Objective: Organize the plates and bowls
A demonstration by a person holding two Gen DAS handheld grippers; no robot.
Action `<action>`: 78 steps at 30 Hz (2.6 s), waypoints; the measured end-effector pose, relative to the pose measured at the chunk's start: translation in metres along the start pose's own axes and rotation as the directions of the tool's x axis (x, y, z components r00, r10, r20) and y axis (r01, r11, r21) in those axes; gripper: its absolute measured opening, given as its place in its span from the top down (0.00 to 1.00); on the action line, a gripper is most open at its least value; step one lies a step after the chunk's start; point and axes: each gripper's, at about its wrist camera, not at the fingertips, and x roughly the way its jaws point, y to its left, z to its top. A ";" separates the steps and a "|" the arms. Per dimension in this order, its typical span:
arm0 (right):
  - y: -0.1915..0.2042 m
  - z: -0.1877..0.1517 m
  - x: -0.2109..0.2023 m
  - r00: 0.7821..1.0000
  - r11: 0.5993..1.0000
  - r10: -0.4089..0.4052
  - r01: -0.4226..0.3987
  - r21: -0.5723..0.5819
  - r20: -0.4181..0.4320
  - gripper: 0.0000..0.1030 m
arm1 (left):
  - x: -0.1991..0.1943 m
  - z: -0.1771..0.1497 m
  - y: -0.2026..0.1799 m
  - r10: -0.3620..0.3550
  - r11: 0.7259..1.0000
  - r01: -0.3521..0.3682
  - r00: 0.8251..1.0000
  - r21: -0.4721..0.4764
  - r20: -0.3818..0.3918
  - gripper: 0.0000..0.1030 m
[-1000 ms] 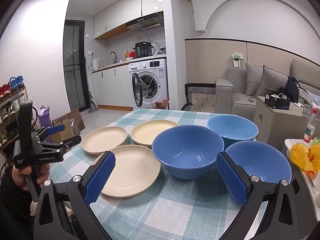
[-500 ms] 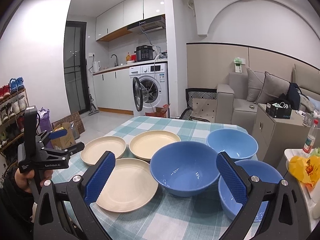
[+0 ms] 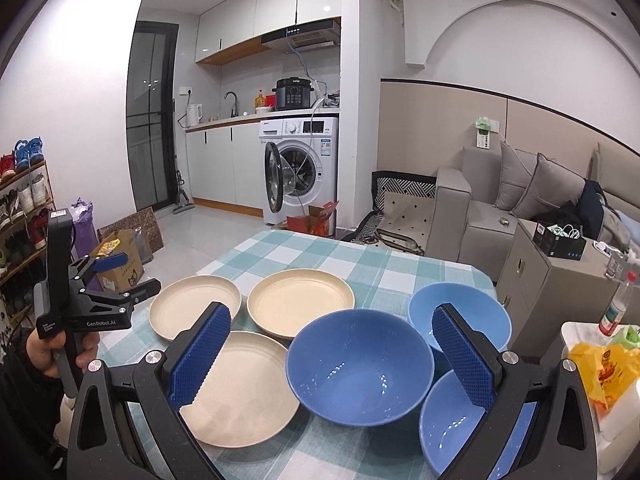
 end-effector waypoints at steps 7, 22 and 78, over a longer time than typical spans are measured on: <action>-0.005 0.012 0.024 0.999 1.000 0.011 -0.011 0.007 -0.041 0.00 | 0.010 0.014 0.009 0.010 1.000 -0.010 1.000 -0.009 -0.008 0.00; -0.014 0.051 0.064 0.992 1.000 0.022 -0.020 0.013 -0.124 0.00 | 0.039 0.048 0.011 0.023 0.999 -0.022 0.998 0.034 -0.057 0.00; -0.051 0.042 0.327 0.798 0.996 0.056 -0.006 0.085 -0.600 0.00 | 0.217 0.050 -0.019 -0.075 0.989 0.116 0.929 0.092 -0.362 0.00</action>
